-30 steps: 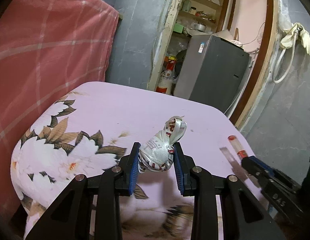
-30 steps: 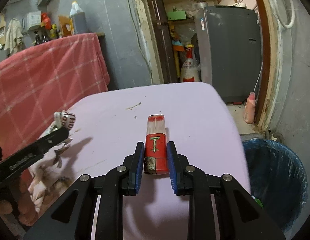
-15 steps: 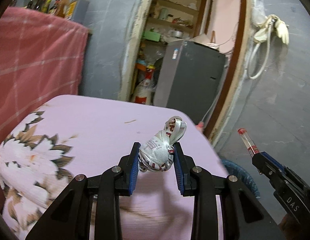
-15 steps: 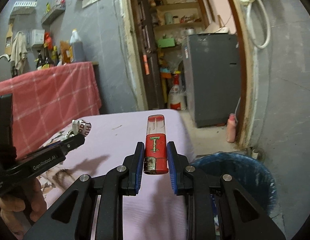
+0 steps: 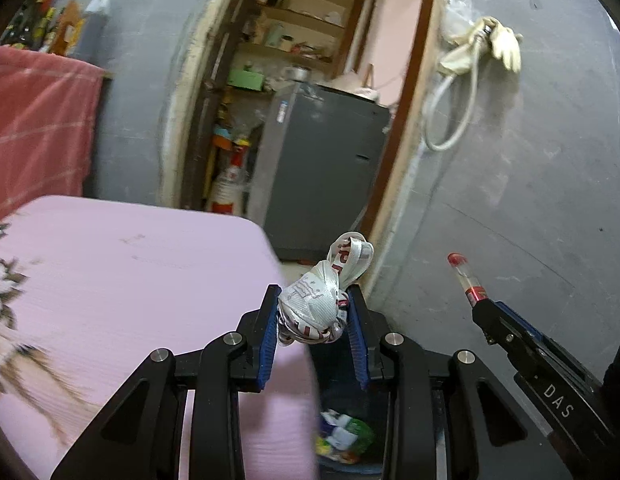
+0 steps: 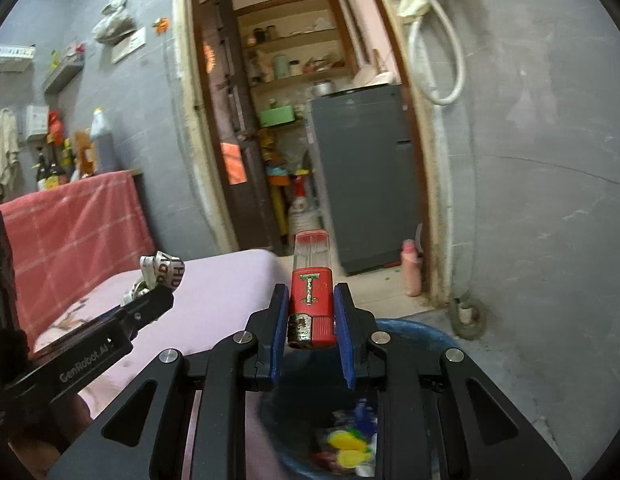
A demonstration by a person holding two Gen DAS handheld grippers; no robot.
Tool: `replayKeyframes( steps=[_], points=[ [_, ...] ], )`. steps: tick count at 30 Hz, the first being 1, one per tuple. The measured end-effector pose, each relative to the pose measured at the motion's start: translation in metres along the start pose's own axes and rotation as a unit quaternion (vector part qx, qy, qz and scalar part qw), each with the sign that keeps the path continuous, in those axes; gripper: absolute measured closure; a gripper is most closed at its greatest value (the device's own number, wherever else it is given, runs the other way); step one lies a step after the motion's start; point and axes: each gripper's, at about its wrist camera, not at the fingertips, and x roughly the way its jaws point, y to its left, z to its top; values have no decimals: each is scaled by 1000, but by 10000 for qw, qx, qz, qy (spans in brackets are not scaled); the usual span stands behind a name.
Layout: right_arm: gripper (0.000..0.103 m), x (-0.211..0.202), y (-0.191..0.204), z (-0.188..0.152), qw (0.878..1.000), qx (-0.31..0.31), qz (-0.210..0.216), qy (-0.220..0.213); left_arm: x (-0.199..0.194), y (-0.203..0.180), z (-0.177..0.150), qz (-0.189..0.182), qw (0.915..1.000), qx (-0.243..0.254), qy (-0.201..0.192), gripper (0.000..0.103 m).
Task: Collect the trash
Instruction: 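Open both tools over the blue bin to drop the wrapper and lighter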
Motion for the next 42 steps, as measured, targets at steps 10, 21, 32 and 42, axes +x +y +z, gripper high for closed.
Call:
replayKeyframes(
  steps=[10,21,32,42],
  points=[
    [82,0,-68,-26,9970,534,-393,397,49,-48,-26,-156,9973,27,722,76],
    [82,25,-101,-63,9881,1008,-283,1129,88,-52,-58,210,9885,212,1479,76],
    [82,35,-103,-67,9848,1114,-294,1301,97,-49,-74,349,9831,291,1771,75],
    [82,35,-103,-65,9840,1134,-320,1337,96,-49,-72,312,9840,238,1739,70]
  ],
)
